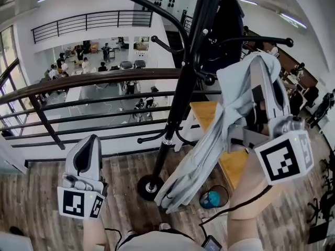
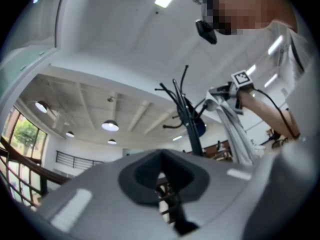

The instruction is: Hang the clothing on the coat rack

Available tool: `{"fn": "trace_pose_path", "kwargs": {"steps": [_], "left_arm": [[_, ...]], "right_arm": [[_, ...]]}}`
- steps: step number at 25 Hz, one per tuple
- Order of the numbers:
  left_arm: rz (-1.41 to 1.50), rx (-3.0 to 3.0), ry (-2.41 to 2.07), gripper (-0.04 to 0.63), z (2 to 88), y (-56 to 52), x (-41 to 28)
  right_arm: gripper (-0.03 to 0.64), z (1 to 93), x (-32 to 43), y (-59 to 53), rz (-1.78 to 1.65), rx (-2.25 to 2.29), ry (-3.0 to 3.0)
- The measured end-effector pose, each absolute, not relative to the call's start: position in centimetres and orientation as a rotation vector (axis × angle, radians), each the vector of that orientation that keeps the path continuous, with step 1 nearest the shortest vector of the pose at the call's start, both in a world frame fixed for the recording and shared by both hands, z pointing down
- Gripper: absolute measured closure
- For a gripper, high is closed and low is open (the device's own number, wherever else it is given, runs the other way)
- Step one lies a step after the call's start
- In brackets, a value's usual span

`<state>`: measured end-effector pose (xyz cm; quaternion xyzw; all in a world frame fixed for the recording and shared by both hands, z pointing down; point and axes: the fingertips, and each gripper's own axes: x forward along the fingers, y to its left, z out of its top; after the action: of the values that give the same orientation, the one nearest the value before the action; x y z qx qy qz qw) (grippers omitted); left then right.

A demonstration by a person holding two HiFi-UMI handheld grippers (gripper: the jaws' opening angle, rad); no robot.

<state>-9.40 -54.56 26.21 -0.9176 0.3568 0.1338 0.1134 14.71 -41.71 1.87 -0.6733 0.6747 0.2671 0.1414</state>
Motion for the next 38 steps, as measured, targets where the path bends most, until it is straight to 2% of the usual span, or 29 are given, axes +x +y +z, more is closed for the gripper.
{"fn": "trace_pose_path", "kwargs": {"steps": [38], "left_arm": [[0.399,-2.754,0.941,0.588,27.0,-57.2,-10.2]], "right_arm": [[0.611,10.6,10.8,-45.5,0.586,-2.132,2.100]]}}
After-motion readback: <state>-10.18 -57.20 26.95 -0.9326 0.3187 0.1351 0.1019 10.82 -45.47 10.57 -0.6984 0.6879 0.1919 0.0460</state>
